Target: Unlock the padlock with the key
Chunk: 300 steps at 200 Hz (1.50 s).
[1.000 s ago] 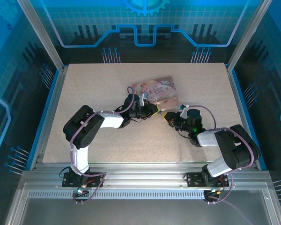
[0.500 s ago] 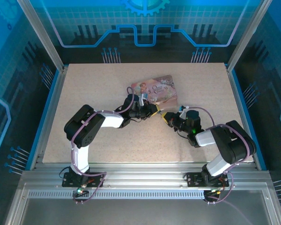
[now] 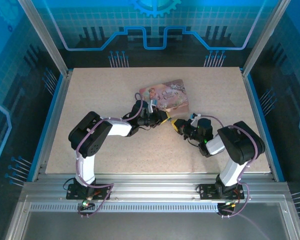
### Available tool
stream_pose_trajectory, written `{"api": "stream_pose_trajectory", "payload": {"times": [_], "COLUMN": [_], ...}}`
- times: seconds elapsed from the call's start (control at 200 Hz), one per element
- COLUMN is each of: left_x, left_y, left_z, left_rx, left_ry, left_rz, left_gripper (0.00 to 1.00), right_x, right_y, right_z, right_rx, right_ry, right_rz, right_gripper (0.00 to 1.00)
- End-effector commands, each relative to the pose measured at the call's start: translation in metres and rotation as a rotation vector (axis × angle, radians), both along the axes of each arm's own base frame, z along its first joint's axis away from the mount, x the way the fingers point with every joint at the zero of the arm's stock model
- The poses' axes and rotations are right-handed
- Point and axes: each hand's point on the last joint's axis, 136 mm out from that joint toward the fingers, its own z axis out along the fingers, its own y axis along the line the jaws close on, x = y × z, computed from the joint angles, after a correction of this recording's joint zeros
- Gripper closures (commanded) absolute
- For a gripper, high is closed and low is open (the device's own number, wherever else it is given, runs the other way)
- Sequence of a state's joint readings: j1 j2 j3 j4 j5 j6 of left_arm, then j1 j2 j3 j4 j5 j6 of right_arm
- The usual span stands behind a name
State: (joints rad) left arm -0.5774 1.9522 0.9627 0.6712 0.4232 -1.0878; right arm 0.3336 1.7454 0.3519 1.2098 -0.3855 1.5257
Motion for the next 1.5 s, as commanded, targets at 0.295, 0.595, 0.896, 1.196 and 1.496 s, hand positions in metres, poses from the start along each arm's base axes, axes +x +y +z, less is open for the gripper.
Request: {"api": "stream_pose_trajectory", "payload": {"times": [0.295, 0.595, 0.896, 1.196, 1.496], "left_x": [-0.022, -0.029, -0.036, -0.035, -0.019], "left_y": [-0.024, -0.027, -0.033, -0.027, 0.000], "left_z": [0.033, 0.030, 0.028, 0.025, 0.017], "left_rx": [-0.119, -0.103, -0.096, -0.074, 0.032], "left_ry": [-0.015, -0.010, -0.002, 0.004, 0.017], "left_rz": [-0.140, -0.164, -0.187, -0.166, -0.071], "left_gripper": [1.00, 1.00, 1.00, 1.00, 1.00], "right_x": [0.024, 0.029, 0.035, 0.030, 0.002], "right_y": [0.013, 0.017, 0.026, 0.026, 0.006], "right_z": [-0.007, -0.001, 0.007, 0.006, -0.012], "right_rx": [0.036, 0.025, 0.038, 0.033, -0.050], "right_ry": [0.049, 0.038, 0.016, 0.014, 0.060], "right_rz": [-0.007, -0.004, -0.003, 0.005, 0.026], "right_gripper": [1.00, 1.00, 1.00, 0.97, 0.81]}}
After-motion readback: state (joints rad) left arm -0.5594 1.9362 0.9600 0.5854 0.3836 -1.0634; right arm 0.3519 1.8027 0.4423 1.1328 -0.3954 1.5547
